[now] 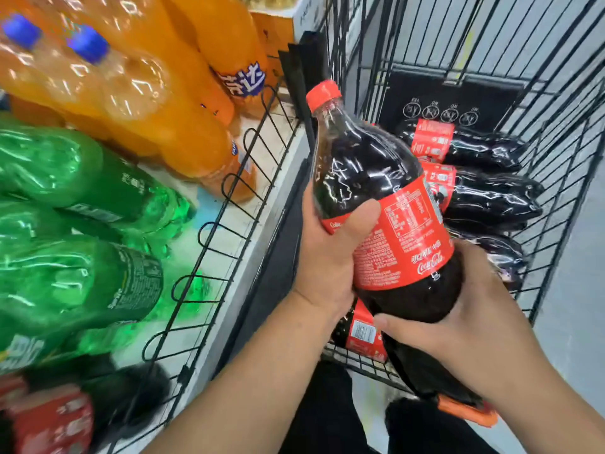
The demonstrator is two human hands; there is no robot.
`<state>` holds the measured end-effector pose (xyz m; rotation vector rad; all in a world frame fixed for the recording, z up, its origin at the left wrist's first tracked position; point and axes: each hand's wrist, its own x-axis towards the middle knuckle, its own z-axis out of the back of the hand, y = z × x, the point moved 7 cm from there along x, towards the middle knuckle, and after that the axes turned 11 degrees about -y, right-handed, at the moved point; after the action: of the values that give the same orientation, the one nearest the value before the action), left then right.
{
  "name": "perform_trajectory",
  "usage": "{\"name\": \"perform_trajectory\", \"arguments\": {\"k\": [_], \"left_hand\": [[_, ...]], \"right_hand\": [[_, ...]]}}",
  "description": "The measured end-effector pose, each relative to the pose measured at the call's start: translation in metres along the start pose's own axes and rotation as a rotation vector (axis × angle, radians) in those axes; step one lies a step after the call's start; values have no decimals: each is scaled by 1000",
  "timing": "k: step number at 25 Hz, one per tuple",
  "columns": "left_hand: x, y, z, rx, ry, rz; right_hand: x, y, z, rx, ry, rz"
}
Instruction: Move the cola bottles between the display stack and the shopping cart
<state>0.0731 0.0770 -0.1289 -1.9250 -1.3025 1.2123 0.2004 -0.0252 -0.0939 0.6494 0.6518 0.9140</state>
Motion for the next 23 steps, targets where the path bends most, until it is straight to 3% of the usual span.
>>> {"name": "perform_trajectory", "arguments": {"k": [14, 23], "left_hand": [[-137, -168, -47, -52, -175, -509], [-256, -251, -33, -23, -281, -782]], "right_hand": [[-52, 123, 75, 249, 122, 433], [-134, 201, 96, 319, 268, 658]]}}
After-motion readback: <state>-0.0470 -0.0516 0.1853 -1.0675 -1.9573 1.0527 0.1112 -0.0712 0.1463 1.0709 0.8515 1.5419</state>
